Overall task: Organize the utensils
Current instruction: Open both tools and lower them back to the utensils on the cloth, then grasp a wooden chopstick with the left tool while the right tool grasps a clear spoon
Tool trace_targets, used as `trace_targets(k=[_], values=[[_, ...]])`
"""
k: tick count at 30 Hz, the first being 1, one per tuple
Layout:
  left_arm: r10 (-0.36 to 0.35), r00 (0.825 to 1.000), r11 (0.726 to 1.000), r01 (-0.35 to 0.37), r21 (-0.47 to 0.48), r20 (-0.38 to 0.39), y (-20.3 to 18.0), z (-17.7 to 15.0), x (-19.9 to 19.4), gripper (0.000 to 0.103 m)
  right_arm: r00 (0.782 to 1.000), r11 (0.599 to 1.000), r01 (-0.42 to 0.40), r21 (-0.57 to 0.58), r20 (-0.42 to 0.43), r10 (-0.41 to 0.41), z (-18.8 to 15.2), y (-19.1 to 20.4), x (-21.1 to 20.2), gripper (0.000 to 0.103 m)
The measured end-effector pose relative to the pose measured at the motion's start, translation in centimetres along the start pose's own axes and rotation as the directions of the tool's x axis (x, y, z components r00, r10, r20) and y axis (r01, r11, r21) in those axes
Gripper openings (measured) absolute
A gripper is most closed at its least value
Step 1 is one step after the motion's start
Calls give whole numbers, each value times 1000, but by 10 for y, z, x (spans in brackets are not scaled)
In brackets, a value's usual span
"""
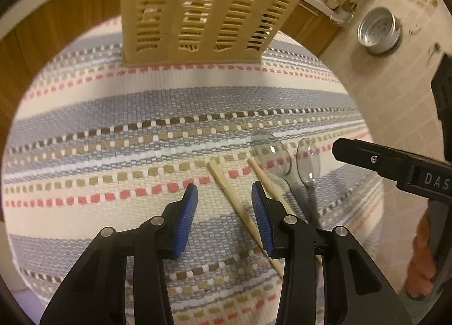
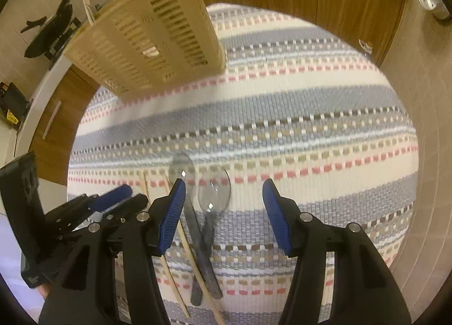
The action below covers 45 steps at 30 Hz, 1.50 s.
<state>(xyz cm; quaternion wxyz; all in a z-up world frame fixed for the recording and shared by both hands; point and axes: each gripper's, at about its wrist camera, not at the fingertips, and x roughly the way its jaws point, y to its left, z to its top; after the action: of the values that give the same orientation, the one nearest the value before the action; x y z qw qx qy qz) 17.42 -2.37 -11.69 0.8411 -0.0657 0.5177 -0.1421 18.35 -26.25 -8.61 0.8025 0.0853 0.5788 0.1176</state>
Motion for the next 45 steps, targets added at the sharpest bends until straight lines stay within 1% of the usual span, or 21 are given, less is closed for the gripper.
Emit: trace_targets(k=[2,3,5,8,10,13,15,17,20,22,24,25,29,32,34,35,37,38,41,44,45], values=[[33,999,999,-33,17,6,-7,-1,3,38,1000,1000,5,-7,-14,-5,-1,1,5,51],[63,998,997,-63,33,14,-10,-3,4,38,1000,1000,8,-11,-20,-8,1,2,8,49],[103,994,993,-105,58,29,-18,-4,5,38,999,1000,11,-14,-34,-11,1,4,14,44],[185,980,976,-191,107,68,-34,-6,12,38,998,1000,14,1,-56,-14,4,8,28,41],[219,972,965,-229,128,88,-43,-8,17,38,998,1000,17,17,-62,-15,5,9,34,40],[244,963,955,-258,144,110,-51,-9,24,38,998,999,-2,41,-69,5,7,10,38,40],[245,963,954,-260,149,114,-52,-10,25,39,998,999,3,39,-70,-1,8,12,38,40],[244,962,952,-261,159,118,-51,-10,25,37,997,999,13,32,-78,-10,7,13,39,40],[250,959,945,-271,182,131,-50,-12,25,26,996,1000,16,21,-84,-14,6,15,42,40],[258,957,941,-280,188,135,-48,-14,21,16,996,999,35,17,-78,-33,7,19,45,40],[251,959,942,-274,192,133,-45,-14,19,11,996,998,63,-3,-70,-63,6,25,46,39],[244,961,944,-266,192,130,-42,-14,18,9,995,997,74,-17,-68,-75,6,28,47,37],[180,979,964,-195,178,99,-31,-11,11,7,993,996,92,-23,-78,-93,6,34,52,37],[109,992,980,-118,161,63,-20,-7,8,7,988,991,127,-37,-83,-130,8,42,56,37],[64,997,987,-68,143,36,-14,-5,7,8,983,986,155,-52,-86,-159,10,49,60,37],[31,999,991,-31,129,8,-9,-2,6,8,981,983,170,-66,-88,-176,10,53,63,37],[-24,999,994,28,105,-38,-1,3,7,8,973,975,200,-101,-95,-210,10,63,67,36],[-56,996,994,62,90,-65,3,7,8,9,969,969,216,-117,-93,-227,8,70,70,31],[-125,984,990,132,50,-127,11,15,12,12,969,966,210,-148,-100,-226,10,78,72,31],[-140,977,989,146,31,-164,13,22,16,12,970,965,199,-173,-107,-220,11,81,73,31],[-129,976,990,137,34,-175,11,25,17,12,968,962,205,-181,-108,-226,11,79,74,31]])
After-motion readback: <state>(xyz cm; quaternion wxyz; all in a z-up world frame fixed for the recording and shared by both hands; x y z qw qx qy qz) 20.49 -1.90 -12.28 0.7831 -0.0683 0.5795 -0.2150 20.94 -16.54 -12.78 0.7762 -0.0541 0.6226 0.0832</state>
